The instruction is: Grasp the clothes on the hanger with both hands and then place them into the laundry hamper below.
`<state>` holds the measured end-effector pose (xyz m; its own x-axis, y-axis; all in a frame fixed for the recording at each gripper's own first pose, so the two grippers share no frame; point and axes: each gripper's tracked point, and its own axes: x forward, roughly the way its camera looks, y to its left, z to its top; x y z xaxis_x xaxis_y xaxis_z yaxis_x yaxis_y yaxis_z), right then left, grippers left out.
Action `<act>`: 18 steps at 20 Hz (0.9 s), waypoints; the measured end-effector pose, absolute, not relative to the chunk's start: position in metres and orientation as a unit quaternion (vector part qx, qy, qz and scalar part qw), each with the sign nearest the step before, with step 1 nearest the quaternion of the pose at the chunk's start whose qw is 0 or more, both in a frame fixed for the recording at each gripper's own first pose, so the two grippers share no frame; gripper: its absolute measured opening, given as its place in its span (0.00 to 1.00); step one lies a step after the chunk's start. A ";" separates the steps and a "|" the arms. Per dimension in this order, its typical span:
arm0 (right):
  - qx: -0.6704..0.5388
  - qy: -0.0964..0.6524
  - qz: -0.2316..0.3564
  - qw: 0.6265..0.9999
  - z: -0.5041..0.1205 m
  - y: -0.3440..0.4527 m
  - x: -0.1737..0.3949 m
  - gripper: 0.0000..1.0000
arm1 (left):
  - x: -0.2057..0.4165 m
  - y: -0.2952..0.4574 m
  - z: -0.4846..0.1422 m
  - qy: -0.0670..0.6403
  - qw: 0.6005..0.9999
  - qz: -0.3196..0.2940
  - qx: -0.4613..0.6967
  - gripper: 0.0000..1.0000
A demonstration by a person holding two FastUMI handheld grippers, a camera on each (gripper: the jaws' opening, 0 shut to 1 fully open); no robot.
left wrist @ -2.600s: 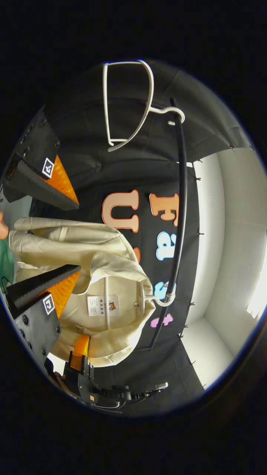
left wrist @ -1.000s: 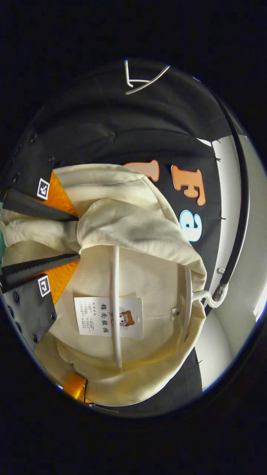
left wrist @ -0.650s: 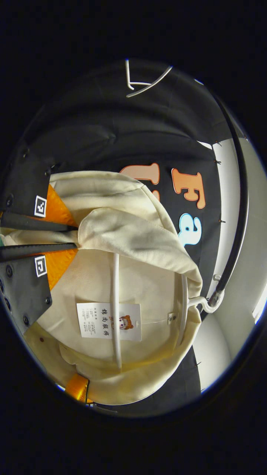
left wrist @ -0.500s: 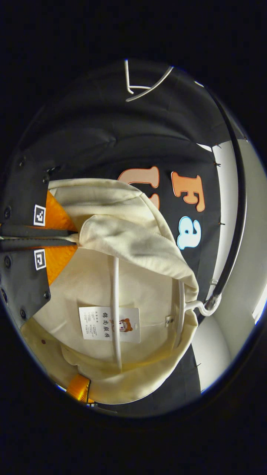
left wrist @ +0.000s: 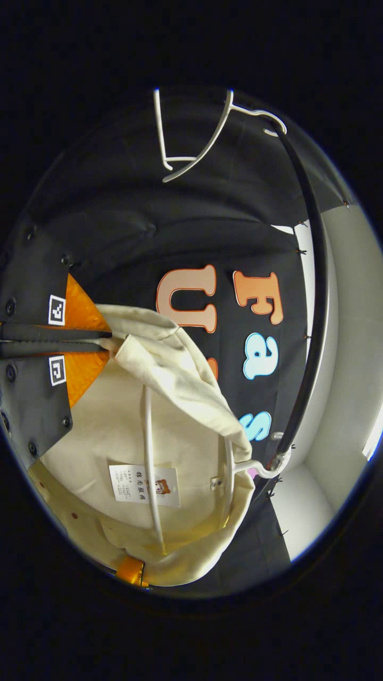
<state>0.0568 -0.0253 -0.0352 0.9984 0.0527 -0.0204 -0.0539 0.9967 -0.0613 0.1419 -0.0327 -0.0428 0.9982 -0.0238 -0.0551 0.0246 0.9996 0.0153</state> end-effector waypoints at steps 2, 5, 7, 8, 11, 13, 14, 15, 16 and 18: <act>-0.022 0.000 0.021 1.000 -0.020 -0.034 0.051 0.01 | 0.140 -0.017 -0.028 0.007 1.000 0.007 0.013 0.07; -0.006 -0.009 0.018 1.000 -0.001 -0.042 0.047 0.00 | 0.140 -0.001 -0.006 -0.017 0.999 0.030 0.014 0.07; -0.003 -0.010 0.010 1.000 0.007 -0.050 0.049 0.00 | 0.142 0.006 0.008 -0.034 0.998 0.045 0.014 0.07; -0.002 -0.009 0.008 1.000 0.010 -0.052 0.050 0.00 | 0.142 0.010 0.013 -0.041 0.998 0.050 0.016 0.07; 0.011 -0.006 0.010 1.000 0.020 -0.053 0.052 0.00 | 0.138 0.015 0.029 -0.054 0.996 0.063 0.026 0.07; 0.015 -0.010 0.008 1.000 0.029 -0.062 0.052 0.00 | 0.142 0.018 0.033 -0.053 0.996 0.066 0.026 0.07; 0.021 -0.013 0.008 1.000 0.034 -0.066 0.052 0.00 | 0.145 0.021 0.034 -0.052 0.996 0.066 0.024 0.07; 0.029 -0.014 0.009 0.999 0.038 -0.069 0.052 0.00 | 0.148 0.024 0.035 -0.052 0.996 0.065 0.023 0.07; 0.035 -0.014 0.010 0.999 0.041 -0.070 0.052 0.00 | 0.149 0.024 0.036 -0.053 0.996 0.065 0.023 0.07; 0.039 -0.016 0.013 0.999 0.048 -0.076 0.054 0.00 | 0.148 0.025 0.040 -0.056 0.996 0.065 0.024 0.07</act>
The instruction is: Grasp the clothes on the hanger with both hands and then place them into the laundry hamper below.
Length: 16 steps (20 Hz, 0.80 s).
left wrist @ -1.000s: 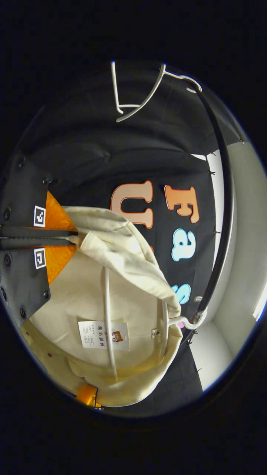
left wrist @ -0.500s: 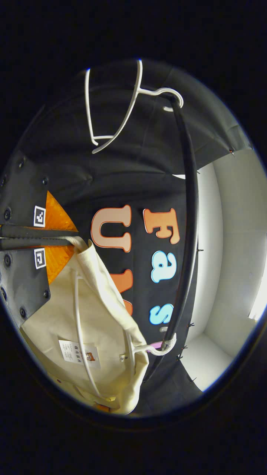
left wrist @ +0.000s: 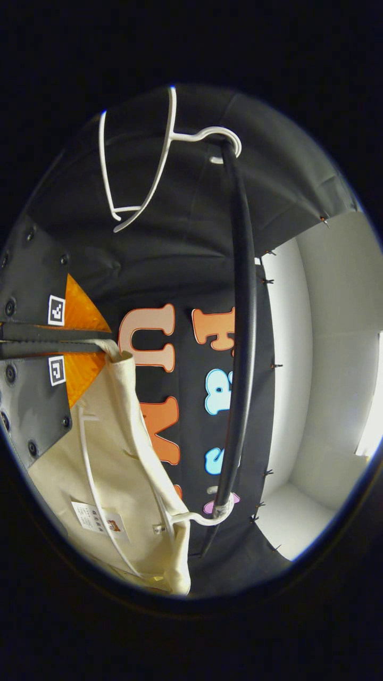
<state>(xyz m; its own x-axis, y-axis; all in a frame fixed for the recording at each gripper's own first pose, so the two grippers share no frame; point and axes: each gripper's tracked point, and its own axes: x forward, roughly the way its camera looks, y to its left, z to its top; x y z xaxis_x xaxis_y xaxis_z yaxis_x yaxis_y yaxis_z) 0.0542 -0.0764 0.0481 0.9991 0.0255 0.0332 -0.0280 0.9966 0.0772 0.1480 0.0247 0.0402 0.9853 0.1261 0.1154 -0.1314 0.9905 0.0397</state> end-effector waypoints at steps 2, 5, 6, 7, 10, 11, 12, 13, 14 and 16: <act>0.047 -0.022 0.025 0.998 0.058 -0.079 0.053 0.00 | 0.147 0.026 0.046 -0.062 0.995 0.068 0.030 0.07; 0.063 -0.029 0.029 0.997 0.074 -0.092 0.061 0.00 | 0.149 0.028 0.054 -0.067 0.995 0.064 0.029 0.07; 0.055 -0.027 0.028 0.998 0.073 -0.095 0.064 0.00 | 0.149 0.027 0.056 -0.067 0.995 0.063 0.028 0.07; 0.050 -0.023 0.028 0.998 0.068 -0.095 0.067 0.00 | 0.148 0.028 0.057 -0.068 0.995 0.064 0.031 0.07; 0.043 -0.016 0.032 0.998 0.058 -0.096 0.080 0.00 | 0.150 0.035 0.063 -0.079 0.993 0.072 0.044 0.07; 0.041 -0.015 0.033 0.999 0.056 -0.097 0.086 0.00 | 0.152 0.036 0.062 -0.079 0.993 0.073 0.045 0.07; 0.044 -0.011 0.036 0.998 0.051 -0.099 0.092 0.00 | 0.154 0.036 0.060 -0.077 0.993 0.073 0.044 0.07; 0.052 -0.006 0.039 0.998 0.046 -0.101 0.097 0.00 | 0.157 0.035 0.059 -0.076 0.994 0.072 0.045 0.07; 0.059 -0.001 0.043 0.997 0.042 -0.102 0.101 0.00 | 0.158 0.035 0.057 -0.075 0.994 0.071 0.046 0.07; 0.069 0.005 0.051 0.996 0.030 -0.104 0.109 0.07 | 0.158 0.035 0.055 -0.075 0.994 0.070 0.046 0.07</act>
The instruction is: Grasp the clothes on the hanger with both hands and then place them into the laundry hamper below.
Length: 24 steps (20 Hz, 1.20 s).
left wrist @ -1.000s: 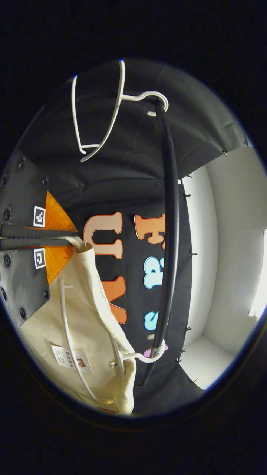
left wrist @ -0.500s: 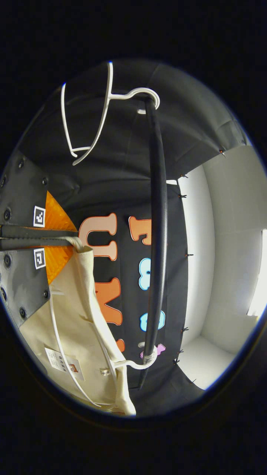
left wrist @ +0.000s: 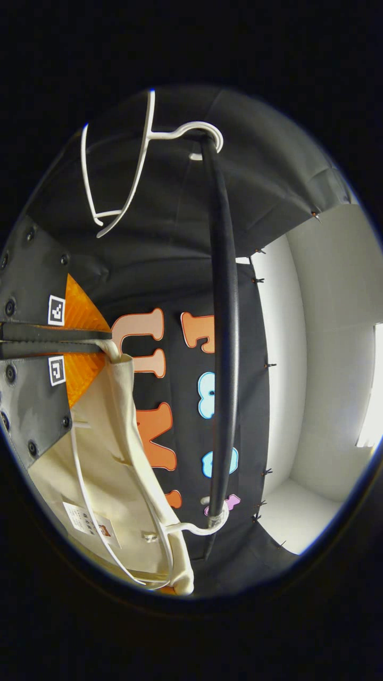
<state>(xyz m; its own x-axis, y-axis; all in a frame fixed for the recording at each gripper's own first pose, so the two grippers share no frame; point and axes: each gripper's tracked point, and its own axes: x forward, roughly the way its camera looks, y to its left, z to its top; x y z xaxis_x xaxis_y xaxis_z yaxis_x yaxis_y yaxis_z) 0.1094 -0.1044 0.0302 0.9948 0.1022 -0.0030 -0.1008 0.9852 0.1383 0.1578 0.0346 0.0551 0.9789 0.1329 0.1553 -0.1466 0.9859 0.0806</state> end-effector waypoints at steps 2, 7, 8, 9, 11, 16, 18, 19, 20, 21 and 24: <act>0.084 0.009 0.059 0.995 0.023 -0.103 0.116 0.00 | 0.157 0.036 0.052 -0.072 0.994 0.070 0.043 0.07; 0.093 0.019 0.077 0.992 0.005 -0.104 0.134 0.00 | 0.156 0.041 0.053 -0.068 0.994 0.073 0.034 0.07; 0.099 0.022 0.076 0.992 0.003 -0.106 0.139 0.00 | 0.158 0.045 0.055 -0.070 0.994 0.081 0.036 0.07; 0.103 0.026 0.070 0.992 0.001 -0.111 0.148 0.00 | 0.160 0.049 0.057 -0.071 0.993 0.084 0.035 0.07; 0.118 0.026 0.076 0.990 -0.002 -0.110 0.159 0.00 | 0.166 0.050 0.055 -0.070 0.993 0.088 0.025 0.07; 0.149 0.044 0.103 0.983 -0.033 -0.097 0.175 0.07 | 0.165 0.070 0.037 -0.055 0.994 0.095 0.022 0.07; 0.165 0.050 0.108 0.979 -0.043 -0.097 0.180 0.00 | 0.164 0.070 0.030 -0.051 0.995 0.089 0.017 0.07; 0.171 0.052 0.111 0.978 -0.047 -0.097 0.180 0.00 | 0.163 0.069 0.029 -0.053 0.994 0.088 0.022 0.07; 0.176 0.053 0.115 0.976 -0.051 -0.098 0.181 0.00 | 0.163 0.070 0.026 -0.053 0.994 0.088 0.028 0.07; 0.179 0.054 0.118 0.975 -0.055 -0.098 0.181 0.00 | 0.163 0.069 0.023 -0.050 0.994 0.087 0.030 0.07; 0.194 0.060 0.125 0.971 -0.071 -0.100 0.181 0.00 | 0.160 0.066 0.010 -0.041 0.995 0.083 0.024 0.07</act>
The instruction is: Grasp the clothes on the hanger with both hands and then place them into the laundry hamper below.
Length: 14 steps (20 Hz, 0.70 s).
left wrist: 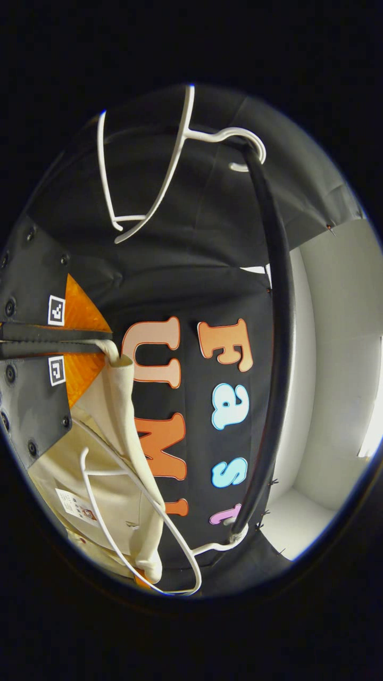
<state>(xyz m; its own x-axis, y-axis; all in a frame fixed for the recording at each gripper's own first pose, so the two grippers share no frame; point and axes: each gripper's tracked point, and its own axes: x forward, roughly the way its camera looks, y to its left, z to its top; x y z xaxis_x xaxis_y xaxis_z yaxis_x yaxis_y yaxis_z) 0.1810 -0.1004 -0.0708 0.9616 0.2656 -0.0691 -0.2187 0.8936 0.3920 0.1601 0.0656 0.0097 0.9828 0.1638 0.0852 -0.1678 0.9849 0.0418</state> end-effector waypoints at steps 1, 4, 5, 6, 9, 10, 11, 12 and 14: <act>0.200 0.064 0.127 0.969 -0.076 -0.101 0.181 0.00 | 0.159 0.066 0.008 -0.040 0.995 0.084 0.026 0.07; 0.203 0.071 0.128 0.968 -0.093 -0.096 0.181 0.00 | 0.156 0.072 -0.003 -0.034 0.995 0.087 0.028 0.07; 0.198 0.075 0.126 0.969 -0.103 -0.094 0.183 0.00 | 0.154 0.076 -0.010 -0.029 0.995 0.090 0.027 0.07; 0.193 0.080 0.125 0.970 -0.112 -0.090 0.183 0.00 | 0.152 0.081 -0.017 -0.025 0.995 0.094 0.027 0.07; 0.180 0.092 0.125 0.971 -0.129 -0.079 0.180 0.00 | 0.150 0.101 -0.041 -0.011 0.994 0.108 0.026 0.07; 0.177 0.094 0.126 0.972 -0.135 -0.076 0.181 0.00 | 0.148 0.104 -0.048 -0.006 0.994 0.110 0.027 0.07; 0.174 0.097 0.126 0.972 -0.140 -0.073 0.180 0.00 | 0.146 0.105 -0.054 -0.002 0.993 0.111 0.027 0.07; 0.171 0.101 0.122 0.972 -0.147 -0.072 0.177 0.00 | 0.142 0.104 -0.059 0.001 0.993 0.112 0.026 0.07; 0.165 0.106 0.109 0.974 -0.160 -0.072 0.171 0.00 | 0.132 0.105 -0.070 0.005 0.993 0.114 0.028 0.07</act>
<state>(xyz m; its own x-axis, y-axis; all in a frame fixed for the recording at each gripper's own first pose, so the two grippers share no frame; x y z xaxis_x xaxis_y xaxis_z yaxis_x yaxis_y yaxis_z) 0.1711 -0.0723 -0.1601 0.9535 0.2480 -0.1712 -0.1778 0.9217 0.3448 0.1318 0.1046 -0.0697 0.9738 0.2272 -0.0041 -0.2266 0.9723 0.0575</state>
